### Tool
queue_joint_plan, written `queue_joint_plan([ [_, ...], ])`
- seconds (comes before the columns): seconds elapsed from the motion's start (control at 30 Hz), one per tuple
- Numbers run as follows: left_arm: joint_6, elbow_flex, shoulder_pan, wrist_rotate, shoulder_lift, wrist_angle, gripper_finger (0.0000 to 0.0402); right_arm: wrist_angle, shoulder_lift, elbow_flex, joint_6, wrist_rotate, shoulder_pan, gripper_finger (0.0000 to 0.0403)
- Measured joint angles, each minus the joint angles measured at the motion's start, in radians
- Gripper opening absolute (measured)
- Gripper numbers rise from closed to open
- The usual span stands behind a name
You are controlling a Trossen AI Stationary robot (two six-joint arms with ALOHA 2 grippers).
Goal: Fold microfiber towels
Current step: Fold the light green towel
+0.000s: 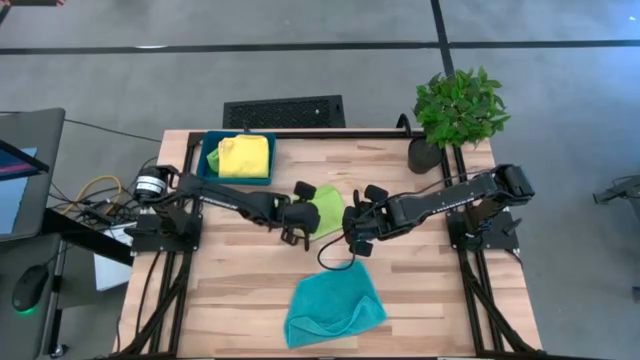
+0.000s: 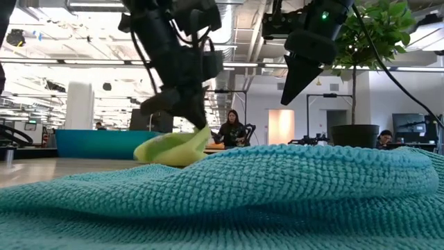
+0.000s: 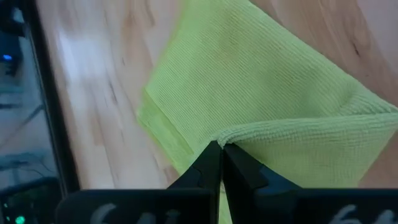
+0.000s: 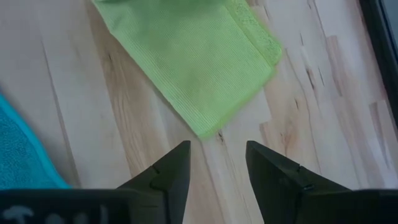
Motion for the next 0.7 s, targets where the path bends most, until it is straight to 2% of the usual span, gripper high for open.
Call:
queue_joint_plan([
  [0.37, 0.188, 0.086, 0.019, 0.048, 0.001, 0.050, 0.0000, 0.012, 0.000, 0.000, -0.006, 0.000, -0.001, 0.0178],
  [0.53, 0.278, 0.104, 0.043, 0.144, 0.000, 0.087, 0.0000, 0.013, 0.000, 0.000, -0.007, 0.000, -0.001, 0.0180],
  [0.7, 0.300, 0.104, 0.076, 0.173, 0.000, 0.127, 0.0000, 0.012, 0.000, 0.000, -0.005, 0.000, -0.001, 0.0180],
])
